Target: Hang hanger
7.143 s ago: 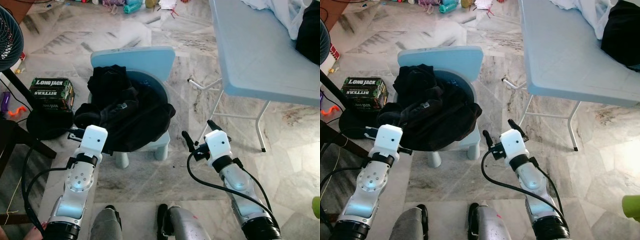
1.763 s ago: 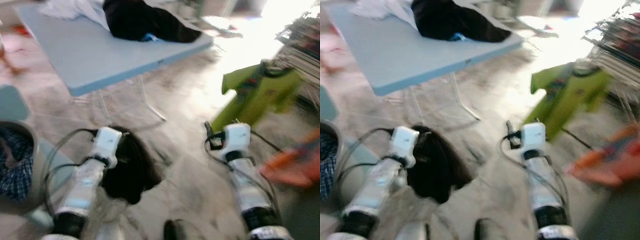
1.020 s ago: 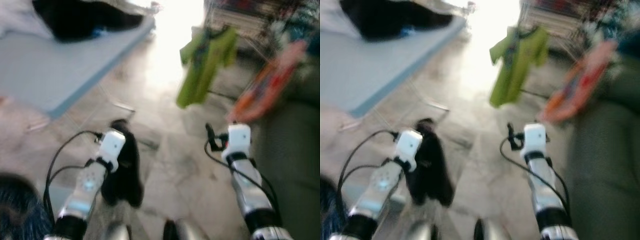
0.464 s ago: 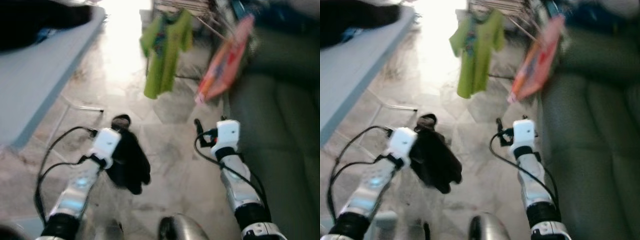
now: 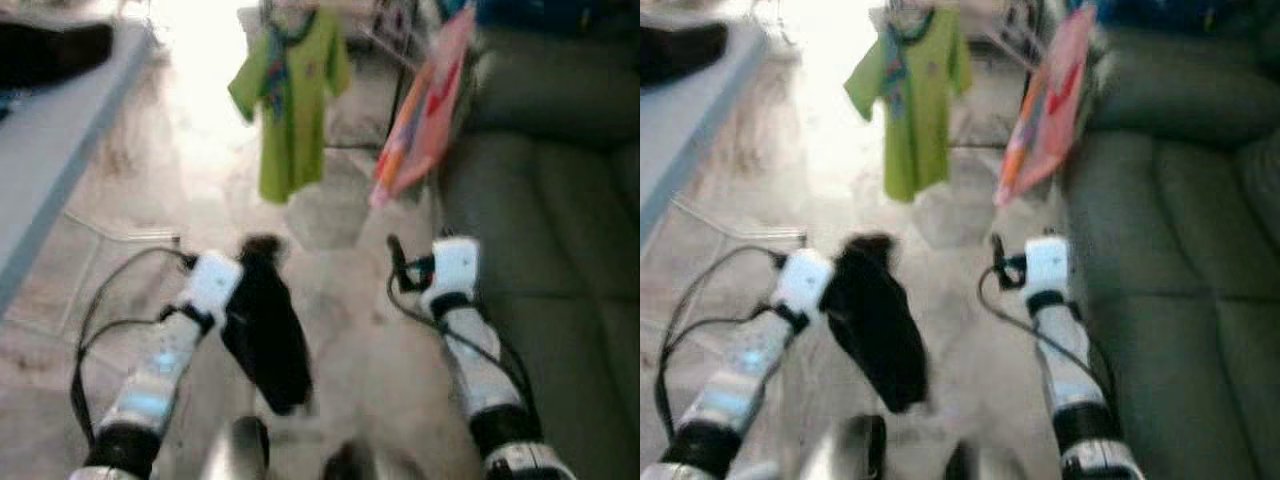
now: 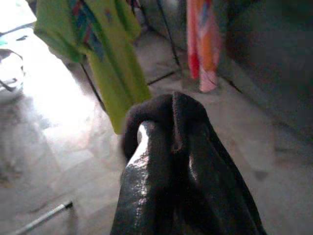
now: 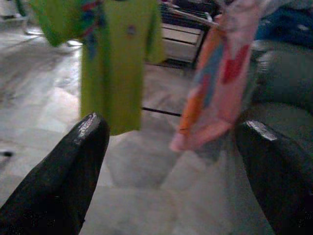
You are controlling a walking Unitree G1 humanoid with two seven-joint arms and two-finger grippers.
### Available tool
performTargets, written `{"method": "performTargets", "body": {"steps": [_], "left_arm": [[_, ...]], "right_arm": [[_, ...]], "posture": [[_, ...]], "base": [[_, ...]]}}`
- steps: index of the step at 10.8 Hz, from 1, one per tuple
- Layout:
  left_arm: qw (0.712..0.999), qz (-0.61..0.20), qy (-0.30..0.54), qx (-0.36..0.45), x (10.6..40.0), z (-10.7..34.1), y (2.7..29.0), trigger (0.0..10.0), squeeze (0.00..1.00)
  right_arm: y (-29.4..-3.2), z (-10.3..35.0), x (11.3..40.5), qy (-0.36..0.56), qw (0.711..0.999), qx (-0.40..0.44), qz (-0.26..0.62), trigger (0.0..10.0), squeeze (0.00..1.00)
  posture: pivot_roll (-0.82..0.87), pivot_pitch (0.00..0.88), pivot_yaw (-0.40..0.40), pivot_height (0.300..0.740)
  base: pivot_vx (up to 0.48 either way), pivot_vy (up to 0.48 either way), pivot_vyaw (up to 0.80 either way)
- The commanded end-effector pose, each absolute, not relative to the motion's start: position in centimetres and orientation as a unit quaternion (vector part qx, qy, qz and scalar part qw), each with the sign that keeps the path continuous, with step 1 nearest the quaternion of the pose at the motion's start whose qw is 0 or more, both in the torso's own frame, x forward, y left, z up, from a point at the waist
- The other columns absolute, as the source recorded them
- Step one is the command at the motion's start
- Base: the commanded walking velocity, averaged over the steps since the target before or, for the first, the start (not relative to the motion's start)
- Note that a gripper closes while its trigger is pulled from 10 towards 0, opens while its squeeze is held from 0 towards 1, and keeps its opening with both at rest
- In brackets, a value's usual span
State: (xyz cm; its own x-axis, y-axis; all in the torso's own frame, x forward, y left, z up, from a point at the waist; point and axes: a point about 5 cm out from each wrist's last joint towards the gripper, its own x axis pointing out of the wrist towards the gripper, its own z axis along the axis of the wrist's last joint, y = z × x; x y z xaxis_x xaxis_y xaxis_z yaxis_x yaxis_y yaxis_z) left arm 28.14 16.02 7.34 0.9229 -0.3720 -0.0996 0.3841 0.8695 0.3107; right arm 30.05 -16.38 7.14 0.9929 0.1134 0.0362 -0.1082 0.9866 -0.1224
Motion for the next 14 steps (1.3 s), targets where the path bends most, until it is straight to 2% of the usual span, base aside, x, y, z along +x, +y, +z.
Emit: {"method": "performTargets", "body": {"steps": [1,4,7,9,11,13,14], "left_arm": [[0.965,-0.202,-0.004,0.168,28.3,8.0,15.3,10.0,0.0],[0.968,-0.179,0.017,0.173,28.5,7.3,16.3,10.0,0.0],[0.977,-0.13,0.033,0.164,28.0,6.0,17.9,10.0,0.0],[0.974,-0.134,0.04,0.177,28.1,5.7,18.1,10.0,0.0],[0.974,-0.131,0.024,0.183,29.0,6.5,18.2,10.0,0.0],[0.977,-0.12,0.014,0.177,29.1,6.5,17.9,10.0,0.0],[0.981,-0.125,0.005,0.149,28.7,6.4,17.2,10.0,0.0]], "right_arm": [[-17.9,6.8,29.6,-0.016,0.998,-0.061,0.031,10.0,0.0],[-17.9,6.0,28.8,-0.008,0.998,-0.052,0.022,10.0,0.0],[-18.6,5.6,28.3,-0.015,0.999,-0.042,-0.012,10.0,0.0],[-18.6,4.9,27.8,-0.006,0.999,-0.037,-0.027,10.0,0.0],[-17.8,4.6,27.3,-0.003,0.999,-0.043,-0.009,10.0,0.0],[-18.1,5.2,27.7,-0.013,0.998,-0.065,0.01,10.0,0.0],[-19.0,6.1,29.0,-0.021,0.997,-0.074,0.004,10.0,0.0]], "posture": [[0.05,0.134,-0.057,0.74],[0.04,0.101,-0.054,0.74],[0.02,0.035,0.019,0.74],[0.02,0.036,0.046,0.74],[0.02,0.056,0.003,0.74],[0.03,0.06,-0.022,0.74],[0.03,0.065,-0.033,0.74]], "base": [[0.446,0.0,0.0],[0.361,0.234,0.0],[0.32,0.359,0.0],[0.321,0.356,0.0],[0.324,0.354,0.0],[0.371,0.304,0.0],[0.472,0.0,0.0]]}}
